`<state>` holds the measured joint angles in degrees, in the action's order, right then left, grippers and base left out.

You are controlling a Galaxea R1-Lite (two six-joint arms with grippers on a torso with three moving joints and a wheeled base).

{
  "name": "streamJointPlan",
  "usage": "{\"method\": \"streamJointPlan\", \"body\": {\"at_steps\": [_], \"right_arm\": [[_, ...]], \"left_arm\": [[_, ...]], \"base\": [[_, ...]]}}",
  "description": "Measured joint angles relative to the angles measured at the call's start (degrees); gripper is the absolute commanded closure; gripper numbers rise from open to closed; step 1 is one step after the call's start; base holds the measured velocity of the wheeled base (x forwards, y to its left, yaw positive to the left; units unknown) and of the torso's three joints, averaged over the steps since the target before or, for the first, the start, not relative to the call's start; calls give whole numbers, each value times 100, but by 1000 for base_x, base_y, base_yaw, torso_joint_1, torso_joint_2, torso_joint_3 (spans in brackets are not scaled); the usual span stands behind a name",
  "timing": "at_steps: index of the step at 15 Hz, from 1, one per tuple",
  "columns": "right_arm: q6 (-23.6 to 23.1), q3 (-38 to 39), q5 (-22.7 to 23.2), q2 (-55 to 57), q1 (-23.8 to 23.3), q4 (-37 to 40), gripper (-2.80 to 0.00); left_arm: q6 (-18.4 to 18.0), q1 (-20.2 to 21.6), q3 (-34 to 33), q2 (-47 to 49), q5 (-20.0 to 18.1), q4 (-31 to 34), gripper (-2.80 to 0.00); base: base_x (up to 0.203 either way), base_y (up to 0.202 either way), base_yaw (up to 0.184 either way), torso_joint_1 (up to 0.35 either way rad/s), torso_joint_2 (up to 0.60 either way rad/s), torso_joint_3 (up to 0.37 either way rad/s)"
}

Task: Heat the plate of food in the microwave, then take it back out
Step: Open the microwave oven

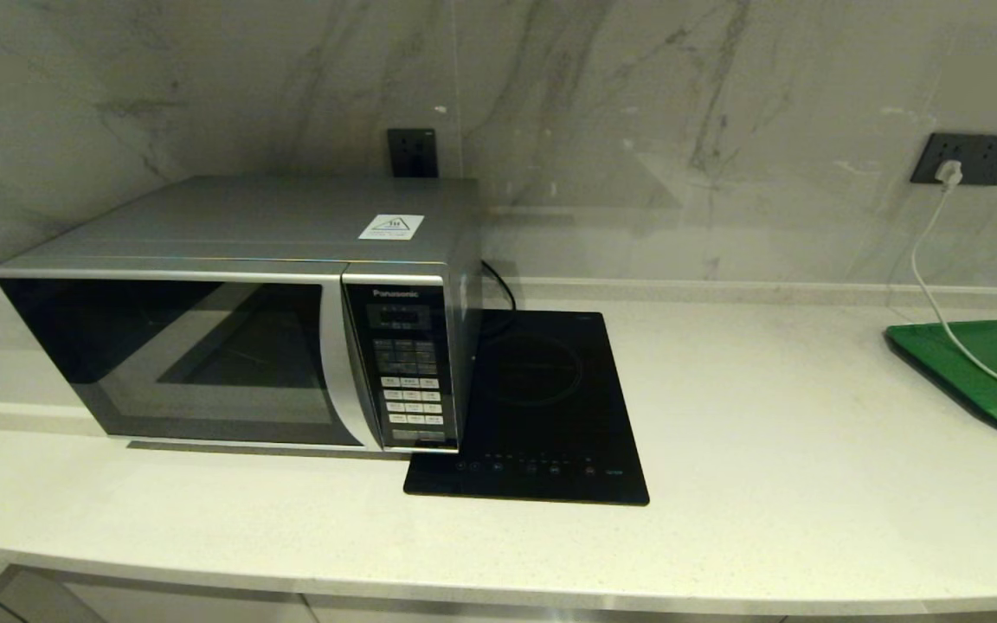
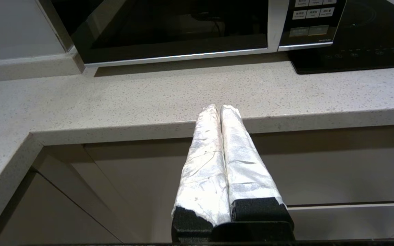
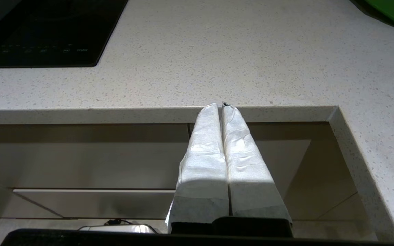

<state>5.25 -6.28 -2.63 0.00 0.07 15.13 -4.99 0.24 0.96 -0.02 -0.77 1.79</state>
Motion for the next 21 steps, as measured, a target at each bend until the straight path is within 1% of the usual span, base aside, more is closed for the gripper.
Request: {"method": "streamJointPlan", "body": {"at_steps": [2, 3, 4, 6, 7, 9, 11, 12, 13, 14, 15, 16, 18, 20, 21], "right_arm": [[-1, 0, 0, 0, 0, -2, 0], [0, 0, -1, 0, 0, -2, 0], [0, 0, -2, 0, 0, -2, 0], [0, 0, 0, 0, 0, -2, 0], [0, 0, 4, 0, 0, -1, 0], [0, 0, 0, 0, 0, 0, 0], [-2, -2, 3, 0, 0, 0, 0], [-2, -2, 0, 0, 0, 0, 0], [-2, -2, 1, 0, 0, 0, 0], [0, -2, 2, 0, 0, 0, 0], [0, -2, 0, 0, 0, -1, 0], [0, -2, 0, 0, 0, 0, 0], [0, -2, -1, 0, 0, 0, 0], [0, -5, 2, 0, 0, 0, 0], [0, -5, -1, 0, 0, 2, 0]], "left_arm": [[-8, -2, 224, 48, 4, 46, 0], [10, -9, 524, 179, -2, 72, 0], [43, -20, 971, 433, -16, 102, 0], [178, -29, 2094, 1214, -30, 182, 0], [325, -34, 2659, 1724, -30, 216, 0], [736, -38, 3803, 2930, -54, 366, 0], [1137, -40, 5095, 4144, -264, 687, 0], [1311, -35, 5827, 4724, -489, 966, 0], [1455, -21, 6541, 5279, -832, 1341, 0], [1572, 27, 7119, 5759, -1298, 1750, 0], [1636, 162, 7543, 6174, -1940, 2140, 0], [1630, 398, 7806, 6529, -2619, 2442, 0], [1530, 952, 8087, 7053, -4014, 2739, 0], [1435, 1626, 8109, 7329, -5502, 2895, 0], [1408, 1958, 8010, 7398, -6258, 2955, 0]], "base": [[0, 0, 0, 0, 0, 0], [0, 0, 0, 0, 0, 0], [0, 0, 0, 0, 0, 0], [0, 0, 0, 0, 0, 0], [0, 0, 0, 0, 0, 0], [0, 0, 0, 0, 0, 0], [0, 0, 0, 0, 0, 0], [0, 0, 0, 0, 0, 0], [0, 0, 0, 0, 0, 0], [0, 0, 0, 0, 0, 0], [0, 0, 0, 0, 0, 0], [0, 0, 0, 0, 0, 0], [0, 0, 0, 0, 0, 0], [0, 0, 0, 0, 0, 0], [0, 0, 0, 0, 0, 0]]}}
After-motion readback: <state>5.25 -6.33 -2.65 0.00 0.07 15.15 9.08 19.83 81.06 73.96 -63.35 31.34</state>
